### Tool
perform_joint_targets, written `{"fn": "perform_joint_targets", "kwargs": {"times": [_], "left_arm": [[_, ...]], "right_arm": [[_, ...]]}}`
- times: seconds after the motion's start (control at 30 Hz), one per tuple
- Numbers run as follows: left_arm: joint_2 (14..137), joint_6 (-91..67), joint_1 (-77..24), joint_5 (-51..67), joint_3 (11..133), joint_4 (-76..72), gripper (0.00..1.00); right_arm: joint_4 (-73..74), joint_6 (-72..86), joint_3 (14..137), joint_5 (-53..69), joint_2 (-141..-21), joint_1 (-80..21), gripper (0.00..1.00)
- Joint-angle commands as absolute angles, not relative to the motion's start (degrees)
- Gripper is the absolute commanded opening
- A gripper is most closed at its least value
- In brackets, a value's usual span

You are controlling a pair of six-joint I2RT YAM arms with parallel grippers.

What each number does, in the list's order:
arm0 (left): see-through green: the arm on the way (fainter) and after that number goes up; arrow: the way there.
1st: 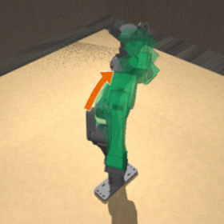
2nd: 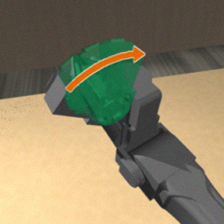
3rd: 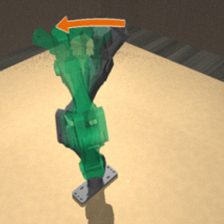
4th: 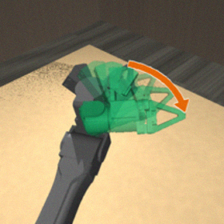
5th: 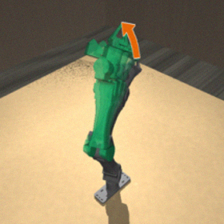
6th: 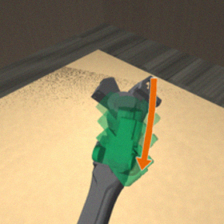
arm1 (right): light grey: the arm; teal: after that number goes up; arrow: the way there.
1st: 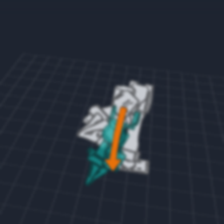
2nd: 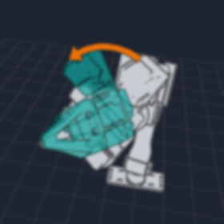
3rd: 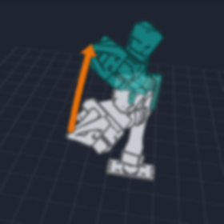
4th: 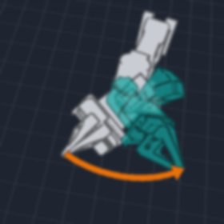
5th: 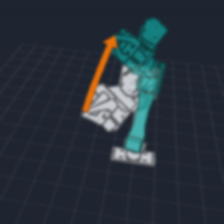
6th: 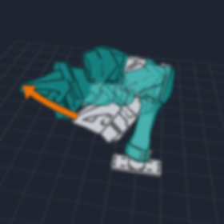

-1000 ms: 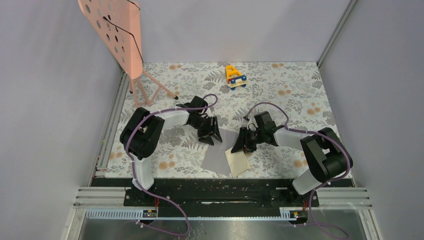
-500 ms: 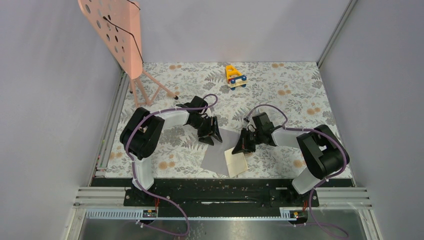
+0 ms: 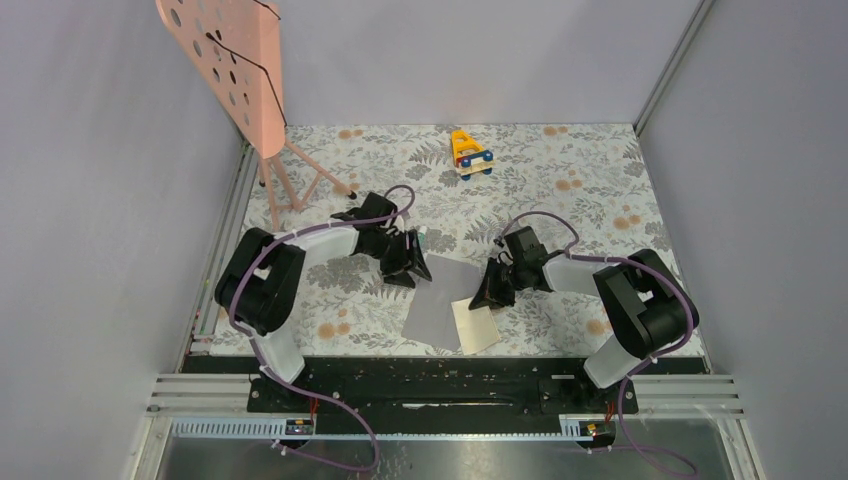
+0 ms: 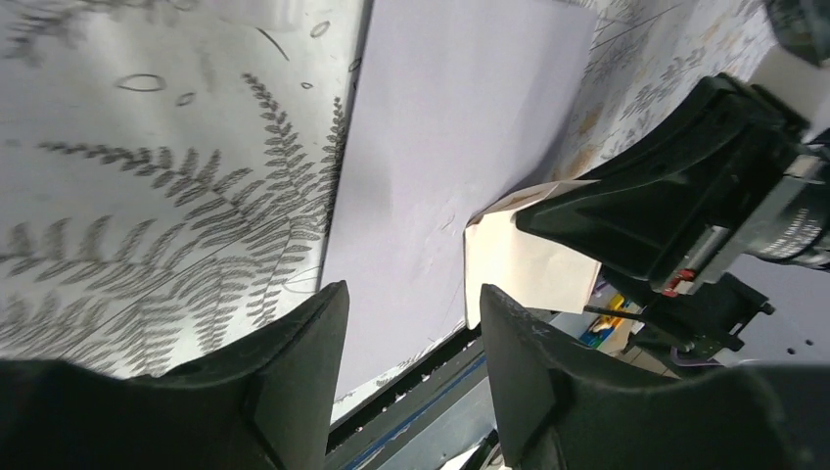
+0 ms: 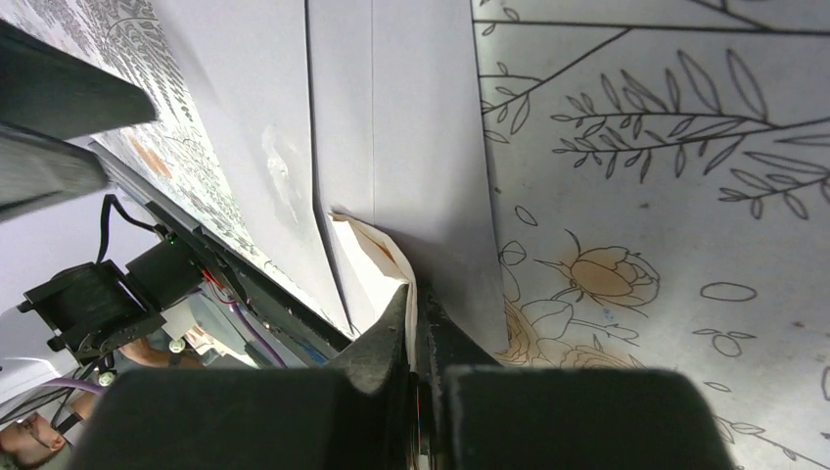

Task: Place the letter into the envelope and seal it
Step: Place the letter in the envelope.

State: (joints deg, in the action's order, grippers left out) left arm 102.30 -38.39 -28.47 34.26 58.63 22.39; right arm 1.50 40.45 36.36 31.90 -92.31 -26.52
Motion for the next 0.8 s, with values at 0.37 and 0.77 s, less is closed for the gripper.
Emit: {"fn": "perform_joint_targets", "kwargs": {"times": [0.37,0.77], "left_arm": [[105.14,-39.58,-28.17,33.7,57.13,18.9,0.53],[106.5,-40.52,-28.54,35.97,57.12,17.05,0.53]], "right_arm": [[5.35,43.71,40.66,27.65,-92.45,-28.19,0.0],[3.53,47.23,41.57,26.85,-94.87,-28.65,0.0]]}}
